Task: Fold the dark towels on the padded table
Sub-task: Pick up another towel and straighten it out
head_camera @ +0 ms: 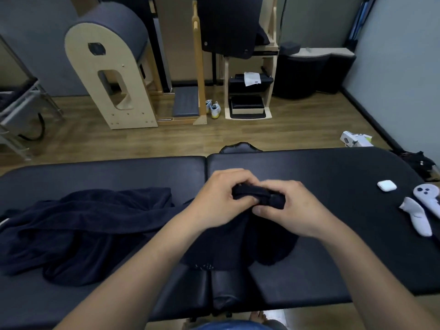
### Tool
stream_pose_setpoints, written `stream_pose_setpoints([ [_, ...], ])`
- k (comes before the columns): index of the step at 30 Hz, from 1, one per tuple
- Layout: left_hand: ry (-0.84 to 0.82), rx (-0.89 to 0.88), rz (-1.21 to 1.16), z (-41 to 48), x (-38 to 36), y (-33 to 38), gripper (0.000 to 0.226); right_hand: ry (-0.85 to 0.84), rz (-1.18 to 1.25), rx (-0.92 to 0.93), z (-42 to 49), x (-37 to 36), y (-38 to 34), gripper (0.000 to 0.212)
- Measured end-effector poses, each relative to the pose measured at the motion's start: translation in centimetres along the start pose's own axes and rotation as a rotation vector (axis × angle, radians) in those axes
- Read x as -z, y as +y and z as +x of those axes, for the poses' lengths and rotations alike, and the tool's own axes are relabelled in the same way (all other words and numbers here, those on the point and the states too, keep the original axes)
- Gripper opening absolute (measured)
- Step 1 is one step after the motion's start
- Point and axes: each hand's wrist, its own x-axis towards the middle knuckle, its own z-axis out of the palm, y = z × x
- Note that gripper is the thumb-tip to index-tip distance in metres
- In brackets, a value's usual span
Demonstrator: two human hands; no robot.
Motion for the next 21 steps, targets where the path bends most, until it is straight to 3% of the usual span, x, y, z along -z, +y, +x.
stream_pose_setpoints([
  [3,0.004,0.044,0.005,-1.1,-0.1,-1.4,0.016,0.047,-0.120,0.035,0.4,-0.4,0.8,0.017],
  [6,0.030,0.086,0.125,-2.2,-0.6,-4.0,0.016,0.153,-0.171,0.106,0.5,0.6,1.1,0.023],
  [9,0.012,0.059,0.397,-3.9,-0.3,-7.0,0.021,0.272,-0.230,0.142,0.0,2.3,2.0,0.028],
  [13,-0.041,-0.136,0.782,-6.0,0.1,-9.1,0.052,0.355,-0.261,0.092,-1.3,3.5,3.4,0.032],
  [18,0.031,-0.344,0.755,-7.3,0.1,-10.3,0.038,0.357,-0.314,0.048,-2.7,3.4,4.9,0.035],
  [21,0.004,-0.374,0.752,-7.0,0.7,-10.4,0.032,0.378,-0.328,0.037,-3.2,3.5,5.2,0.034],
])
